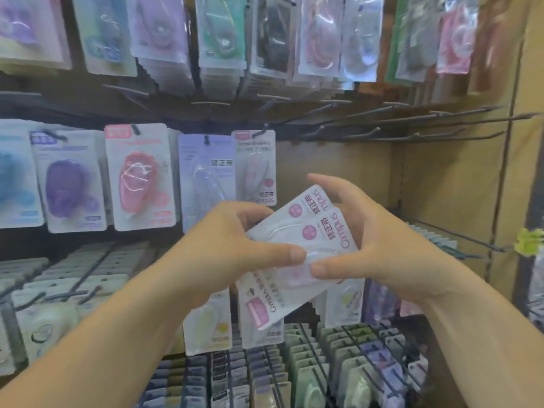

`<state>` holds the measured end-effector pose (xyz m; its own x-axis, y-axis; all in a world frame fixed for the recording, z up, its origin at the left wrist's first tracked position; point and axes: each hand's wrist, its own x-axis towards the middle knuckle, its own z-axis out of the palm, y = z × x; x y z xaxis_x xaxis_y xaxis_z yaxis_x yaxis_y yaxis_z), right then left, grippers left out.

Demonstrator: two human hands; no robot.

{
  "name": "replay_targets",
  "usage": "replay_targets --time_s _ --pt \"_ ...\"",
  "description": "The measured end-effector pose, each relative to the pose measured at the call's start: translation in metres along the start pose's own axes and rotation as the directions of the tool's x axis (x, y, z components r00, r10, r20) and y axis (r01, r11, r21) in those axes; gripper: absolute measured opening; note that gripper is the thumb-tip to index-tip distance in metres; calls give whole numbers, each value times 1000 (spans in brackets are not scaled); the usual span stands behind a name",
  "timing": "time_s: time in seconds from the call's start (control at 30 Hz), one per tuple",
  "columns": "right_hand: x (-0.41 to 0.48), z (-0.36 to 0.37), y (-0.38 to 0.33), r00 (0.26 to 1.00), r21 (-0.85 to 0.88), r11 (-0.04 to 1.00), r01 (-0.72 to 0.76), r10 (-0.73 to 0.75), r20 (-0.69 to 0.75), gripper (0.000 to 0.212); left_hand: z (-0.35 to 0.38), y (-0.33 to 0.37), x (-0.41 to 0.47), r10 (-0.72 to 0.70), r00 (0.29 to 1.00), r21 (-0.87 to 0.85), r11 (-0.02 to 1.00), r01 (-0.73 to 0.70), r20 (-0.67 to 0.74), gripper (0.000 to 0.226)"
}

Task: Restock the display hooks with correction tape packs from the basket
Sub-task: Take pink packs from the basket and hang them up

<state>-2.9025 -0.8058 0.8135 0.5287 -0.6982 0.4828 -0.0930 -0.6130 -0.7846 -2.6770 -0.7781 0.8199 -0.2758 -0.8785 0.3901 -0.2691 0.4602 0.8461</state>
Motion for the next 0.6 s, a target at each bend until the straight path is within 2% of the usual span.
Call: replay_targets --time_s 0.07,0.13,0.27,0.33,0.43,0.5,0.6 --pt "3 -9 2 1000 -28 1000 2 -3 -29 94 1 4 8 -5 1000 23 1000 4 19 37" --pt "6 -14 6 996 4 1000 -1 1 -89 86 1 1 17 24 999 -18 1000 -25 -29 31" --pt "8 -16 12 944 257 960 108 -18 -330 72 9 -13 26 85 991 -366 923 -117 -103 50" --pt "7 -13 15 911 319 936 152 -7 -412 71 20 -20 27 129 987 -398 904 -157 -96 54" --pt "7 0 20 891 375 913 160 30 -453 58 43 -27 30 178 978 -420 883 -208 -111 60" --pt "8 10 23 875 381 912 153 54 -481 46 57 -27 32 197 970 -480 844 -240 -140 53" --pt "10 21 29 873 333 936 117 63 -484 43 66 -25 32 177 955 -504 818 -277 -238 43"
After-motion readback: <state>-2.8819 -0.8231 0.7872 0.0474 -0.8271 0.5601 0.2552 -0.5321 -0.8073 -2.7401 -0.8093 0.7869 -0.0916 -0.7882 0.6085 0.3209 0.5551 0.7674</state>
